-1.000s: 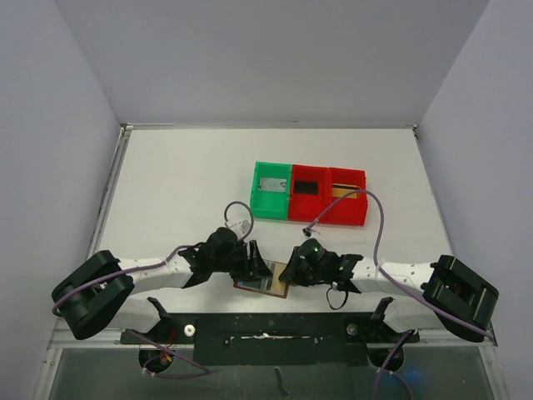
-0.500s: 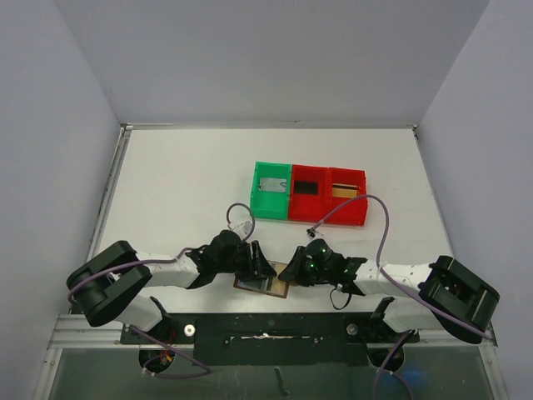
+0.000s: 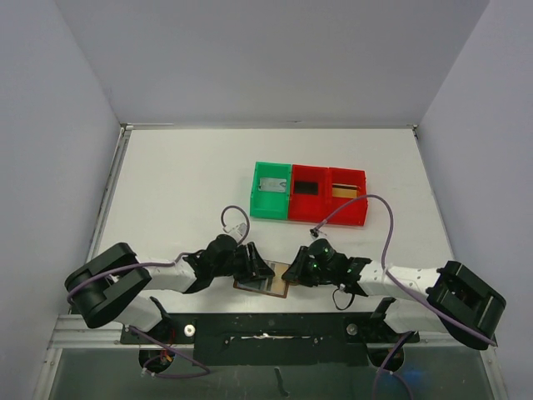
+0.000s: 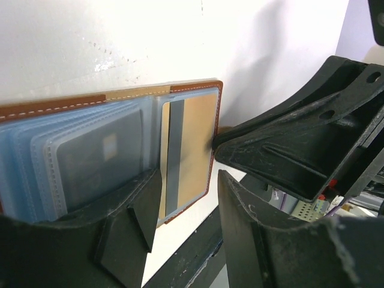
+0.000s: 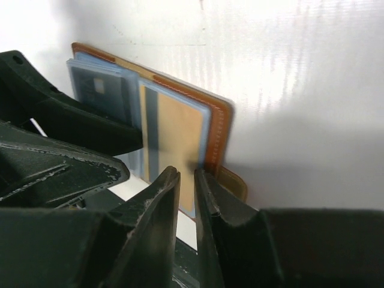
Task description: Take the credit cards out of the card holder
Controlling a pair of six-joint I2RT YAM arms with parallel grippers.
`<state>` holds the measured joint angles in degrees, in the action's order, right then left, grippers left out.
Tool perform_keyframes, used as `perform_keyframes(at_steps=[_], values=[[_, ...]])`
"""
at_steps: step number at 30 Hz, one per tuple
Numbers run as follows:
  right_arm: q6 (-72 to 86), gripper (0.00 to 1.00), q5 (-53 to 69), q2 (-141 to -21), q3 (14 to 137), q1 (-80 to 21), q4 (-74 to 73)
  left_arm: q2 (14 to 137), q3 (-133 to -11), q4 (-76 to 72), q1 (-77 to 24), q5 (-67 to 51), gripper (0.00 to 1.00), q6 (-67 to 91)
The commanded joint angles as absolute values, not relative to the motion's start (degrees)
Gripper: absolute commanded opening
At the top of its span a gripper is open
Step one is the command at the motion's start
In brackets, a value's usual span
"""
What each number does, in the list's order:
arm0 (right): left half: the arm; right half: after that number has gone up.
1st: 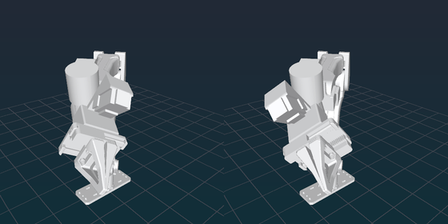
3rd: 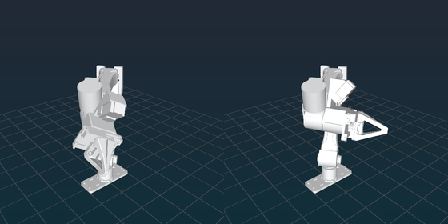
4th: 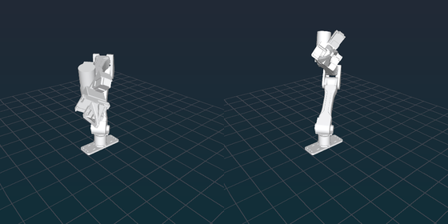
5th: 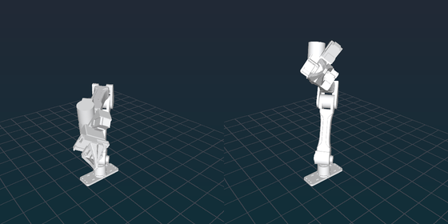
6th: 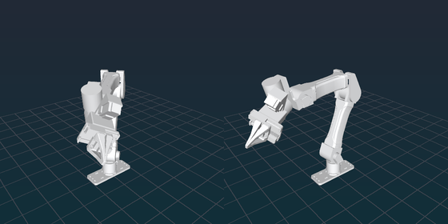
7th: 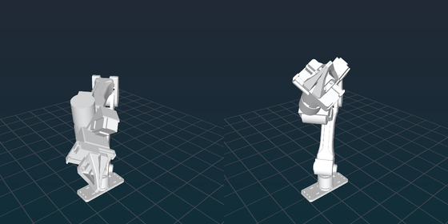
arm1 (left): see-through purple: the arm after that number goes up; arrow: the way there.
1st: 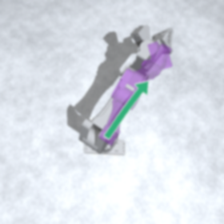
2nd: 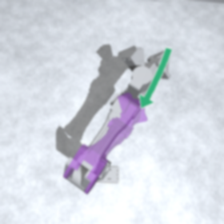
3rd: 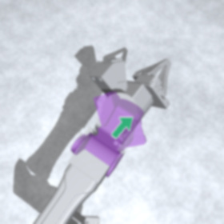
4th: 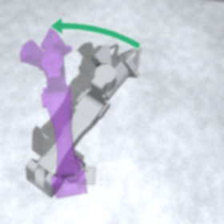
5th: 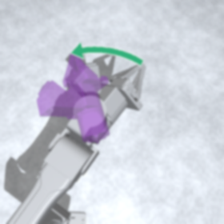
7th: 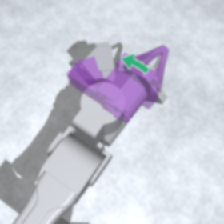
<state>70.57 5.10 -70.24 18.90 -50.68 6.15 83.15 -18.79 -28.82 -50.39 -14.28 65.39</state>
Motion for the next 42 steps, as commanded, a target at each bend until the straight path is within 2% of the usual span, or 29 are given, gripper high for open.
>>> perform_keyframes(at_steps=[1,9,15,20,31,35,42], values=[[68.24,0.19,1.58,-67.33,21.59,-50.78,-0.29,81.61,-19.77,-21.03,-50.68,-10.51,0.42,63.11],[67.98,0.18,3.69,-70.69,22.04,-51.22,3.37,81.71,-21.18,-19.43,-50.66,-10.7,0.42,62.02],[66.4,0.19,-0.38,-66.72,25.79,-51.9,-2.93,80.68,-22.06,-17.49,-50.66,-10.31,0.42,61.35],[65.68,0.19,0.39,-64.79,26.79,-51.7,-2.32,79.89,-22.06,-17.06,-50.71,-9.9,0.43,61.26],[67.51,0.18,5.85,-75.74,24.35,-51.8,4.82,80.23,-22.5,-16.99,-50.66,-10.08,0.43,61.17],[68.73,0.18,6.8,-77.13,22.59,-51.67,7.4,79.91,-22.5,-16.17,-50.63,-9.64,0.47,60.92],[69.23,0.16,7.36,-78.25,21.4,-51.25,8.68,79.52,-21.31,-14.66,-50.64,-8.11,0.49,60.83]])
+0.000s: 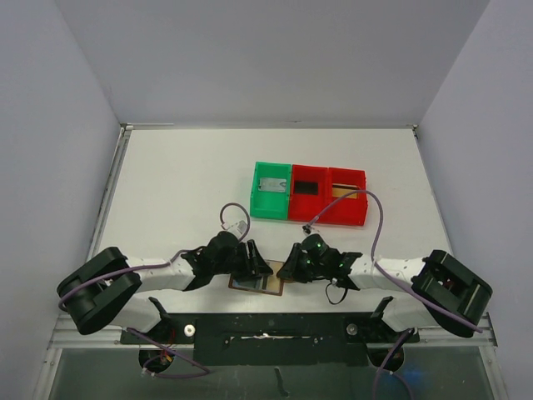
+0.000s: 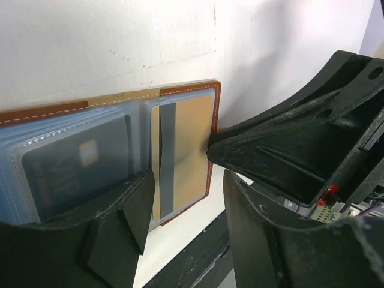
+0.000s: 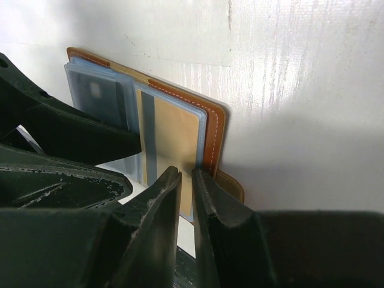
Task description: Take the credit cards out of the card holder
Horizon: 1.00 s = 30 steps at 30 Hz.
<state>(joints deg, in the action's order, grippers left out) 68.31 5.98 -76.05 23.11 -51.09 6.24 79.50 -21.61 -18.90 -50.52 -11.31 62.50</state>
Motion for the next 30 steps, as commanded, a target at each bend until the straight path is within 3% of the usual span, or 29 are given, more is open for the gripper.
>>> perform_keyframes(at_steps=[1,14,30], values=[[69.32,0.16,7.56,-78.52,21.24,-51.2,9.08,79.27,-20.95,-14.85,-50.64,-7.91,0.49,61.02],[68.83,0.14,6.23,-79.45,22.27,-50.98,6.14,72.34,-28.06,-0.09,-50.63,-3.86,0.54,56.01],[65.01,0.19,5.85,-72.51,27.33,-51.32,4.69,76.97,-23.55,-5.28,-50.66,-3.81,0.53,57.62]])
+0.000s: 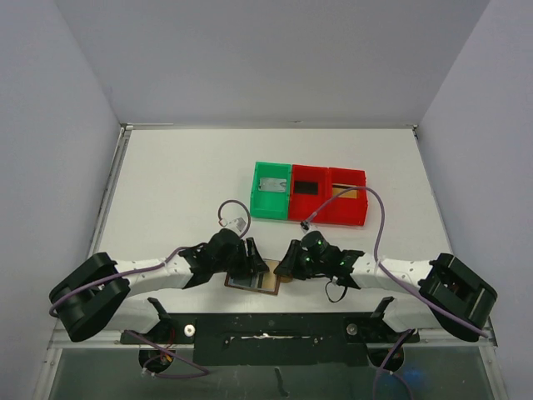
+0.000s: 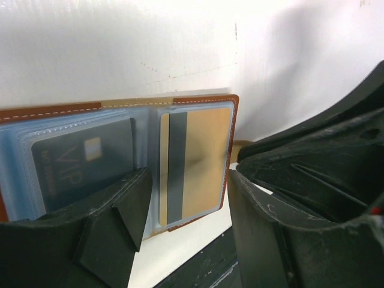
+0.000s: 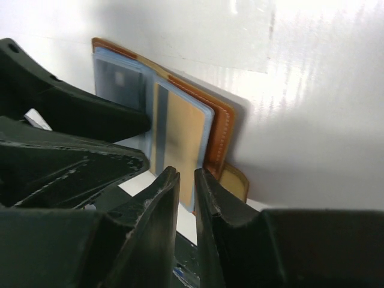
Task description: Take the credit cards out of the card holder
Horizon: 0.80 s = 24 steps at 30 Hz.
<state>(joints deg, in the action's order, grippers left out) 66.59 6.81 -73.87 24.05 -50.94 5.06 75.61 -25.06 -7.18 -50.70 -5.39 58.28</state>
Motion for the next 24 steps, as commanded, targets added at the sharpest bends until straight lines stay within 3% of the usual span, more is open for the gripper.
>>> perform_keyframes(at_steps=[1,24], values=[[65.06,0.19,6.17,-72.96,27.29,-51.32,5.18,76.99,-23.67,-5.2,-50.7,-3.78,0.53,57.6],[68.47,0.16,13.08,-87.21,24.7,-50.89,15.73,77.17,-19.06,-9.97,-50.54,-4.6,0.52,60.8]])
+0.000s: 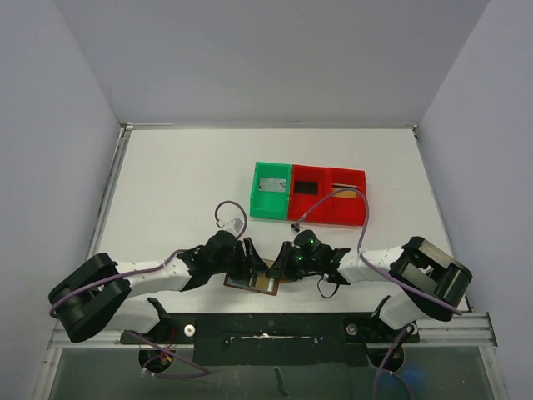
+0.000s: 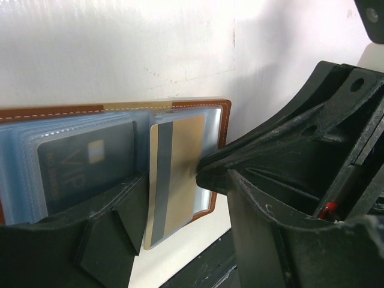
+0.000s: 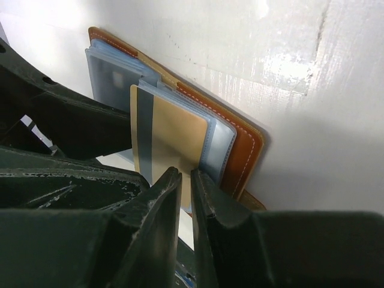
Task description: Take the credit cards out of the card holder
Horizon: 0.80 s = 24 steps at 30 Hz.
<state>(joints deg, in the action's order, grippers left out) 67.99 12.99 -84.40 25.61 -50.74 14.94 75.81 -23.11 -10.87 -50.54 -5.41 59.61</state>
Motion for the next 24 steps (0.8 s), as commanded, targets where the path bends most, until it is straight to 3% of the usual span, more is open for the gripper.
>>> perform_keyframes(at_steps=[1,24], values=[[68.59,0.16,13.07,-87.45,24.51,-50.89,15.81,76.74,-18.39,-11.16,-50.52,-4.76,0.5,61.39],[68.22,0.15,11.08,-86.89,24.58,-50.45,11.19,66.63,-14.85,-13.98,-49.74,-5.87,0.14,65.41]])
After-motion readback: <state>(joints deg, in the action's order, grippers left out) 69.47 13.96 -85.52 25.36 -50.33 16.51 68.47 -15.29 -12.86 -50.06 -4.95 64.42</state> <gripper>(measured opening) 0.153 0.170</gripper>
